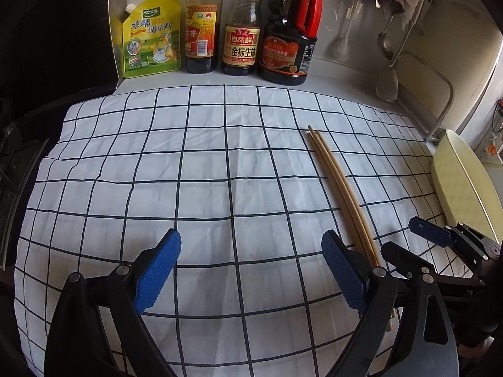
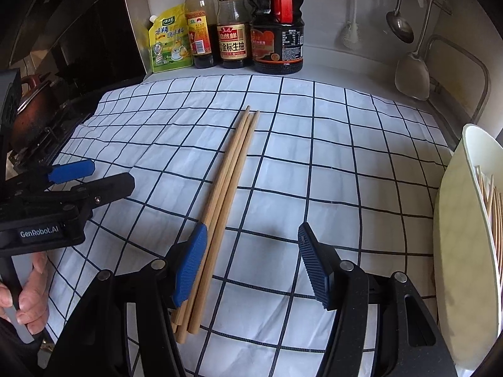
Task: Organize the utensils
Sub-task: 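Lower both open tools toward single chopsticks at the edge of the row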
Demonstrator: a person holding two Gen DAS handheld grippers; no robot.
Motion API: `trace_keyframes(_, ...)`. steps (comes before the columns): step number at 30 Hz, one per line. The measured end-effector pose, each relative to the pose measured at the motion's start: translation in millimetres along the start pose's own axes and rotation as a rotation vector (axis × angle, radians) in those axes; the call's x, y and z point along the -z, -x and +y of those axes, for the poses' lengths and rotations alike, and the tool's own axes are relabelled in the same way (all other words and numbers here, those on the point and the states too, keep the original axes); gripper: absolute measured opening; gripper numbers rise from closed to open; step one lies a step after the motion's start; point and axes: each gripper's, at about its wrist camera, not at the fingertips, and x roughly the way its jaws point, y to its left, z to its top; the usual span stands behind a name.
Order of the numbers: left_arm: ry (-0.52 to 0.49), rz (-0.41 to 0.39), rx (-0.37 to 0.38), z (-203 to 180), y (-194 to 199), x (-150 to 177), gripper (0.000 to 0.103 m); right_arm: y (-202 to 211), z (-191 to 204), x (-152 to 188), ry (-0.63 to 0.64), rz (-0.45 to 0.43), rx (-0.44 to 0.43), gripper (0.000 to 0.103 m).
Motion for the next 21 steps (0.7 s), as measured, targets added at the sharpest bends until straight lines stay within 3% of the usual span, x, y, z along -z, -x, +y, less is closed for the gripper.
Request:
trace_keyframes(13, 0.002, 0.027, -0.011, -2.7, -7.8, 4.2, 0.089, -5.2, 6.0, 5.3, 0.037, 0.03, 0.033, 0.058)
trace_keyframes(21, -0.007, 0.017, -0.026, -2.1, -4.3, 5.5, 0.089, -4.3, 17.6, 6.9, 0.095, 0.03, 0.101, 0.058)
